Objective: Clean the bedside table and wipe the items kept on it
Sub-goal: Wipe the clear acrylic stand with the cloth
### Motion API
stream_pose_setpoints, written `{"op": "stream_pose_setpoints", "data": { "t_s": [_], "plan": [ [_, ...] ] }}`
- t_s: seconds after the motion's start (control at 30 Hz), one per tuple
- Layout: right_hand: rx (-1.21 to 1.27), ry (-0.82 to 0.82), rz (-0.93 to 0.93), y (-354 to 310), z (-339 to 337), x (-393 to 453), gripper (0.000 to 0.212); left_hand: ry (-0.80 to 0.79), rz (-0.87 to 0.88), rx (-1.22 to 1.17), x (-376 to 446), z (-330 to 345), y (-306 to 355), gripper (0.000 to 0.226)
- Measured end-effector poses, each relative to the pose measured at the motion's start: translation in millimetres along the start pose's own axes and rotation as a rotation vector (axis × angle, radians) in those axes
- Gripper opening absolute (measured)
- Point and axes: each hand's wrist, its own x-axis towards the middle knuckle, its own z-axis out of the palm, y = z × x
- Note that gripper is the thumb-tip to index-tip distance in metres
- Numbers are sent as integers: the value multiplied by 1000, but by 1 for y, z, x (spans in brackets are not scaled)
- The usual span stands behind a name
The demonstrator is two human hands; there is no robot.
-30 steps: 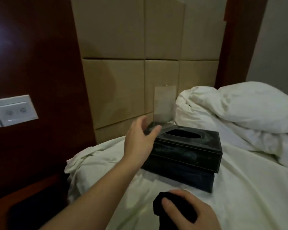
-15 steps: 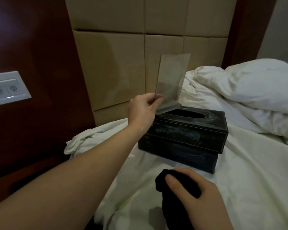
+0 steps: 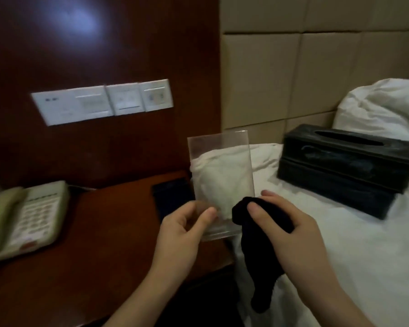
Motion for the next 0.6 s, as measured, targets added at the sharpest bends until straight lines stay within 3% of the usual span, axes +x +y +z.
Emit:
{"op": "stream_pose_setpoints", "data": {
  "t_s": [0.13,0.4,0.6],
  "plan": [
    [44,-265,-16,-11,60,-30,3,134,-90,-17,-46,-65,-19,14],
    [99,-543,159,-28,159,-75,7,268,-215,14,-99,-162,-36,21],
    [82,-721,264,-30,198,-102,11,461,-430,-214,-125,-198,-46,24]
  ]
}}
